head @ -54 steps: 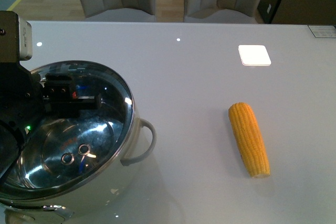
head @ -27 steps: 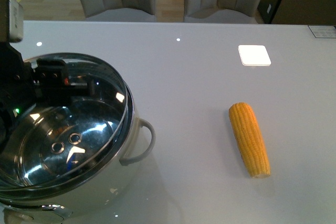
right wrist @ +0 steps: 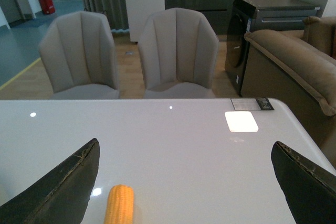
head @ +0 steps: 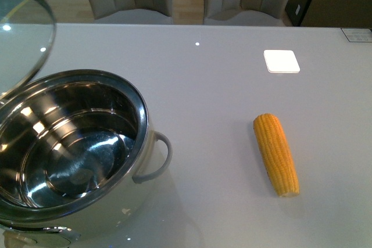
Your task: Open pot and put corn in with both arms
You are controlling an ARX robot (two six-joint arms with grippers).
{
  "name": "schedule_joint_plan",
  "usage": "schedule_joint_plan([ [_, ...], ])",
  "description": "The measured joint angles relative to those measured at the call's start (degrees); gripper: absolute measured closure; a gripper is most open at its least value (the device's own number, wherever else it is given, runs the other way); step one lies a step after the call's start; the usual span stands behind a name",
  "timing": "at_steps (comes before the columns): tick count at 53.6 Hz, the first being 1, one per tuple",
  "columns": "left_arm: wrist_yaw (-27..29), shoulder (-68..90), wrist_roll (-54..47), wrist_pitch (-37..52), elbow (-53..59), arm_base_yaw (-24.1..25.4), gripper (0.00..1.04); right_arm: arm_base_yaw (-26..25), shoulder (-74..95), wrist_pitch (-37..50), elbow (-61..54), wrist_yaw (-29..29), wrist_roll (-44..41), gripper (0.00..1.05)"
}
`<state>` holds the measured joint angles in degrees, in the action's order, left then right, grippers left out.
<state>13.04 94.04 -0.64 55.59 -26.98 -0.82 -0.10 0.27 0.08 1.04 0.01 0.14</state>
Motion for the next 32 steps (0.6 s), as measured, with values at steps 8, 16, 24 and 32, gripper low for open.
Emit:
schedule_joint_plan([
  [8, -3.9, 0.7, -1.4, 3.6, 0.7, 10.5, 0.65, 0.0, 0.0, 0.0, 0.0, 0.0, 0.0, 0.09],
  [16, -7.7, 5.8, -2.3, 7.6, 0.7, 21.8, 0.65, 0.0, 0.0, 0.0, 0.0, 0.0, 0.0, 0.09],
  [24, -9.5, 12.4, -3.1, 11.9, 0.6, 28.9, 0.65, 0.0, 0.0, 0.0, 0.0, 0.0, 0.0, 0.09],
  [32, -10.1, 19.3, -3.8, 15.4, -0.4, 33.2, 0.65, 0.0, 0.0, 0.0, 0.0, 0.0, 0.0, 0.09],
])
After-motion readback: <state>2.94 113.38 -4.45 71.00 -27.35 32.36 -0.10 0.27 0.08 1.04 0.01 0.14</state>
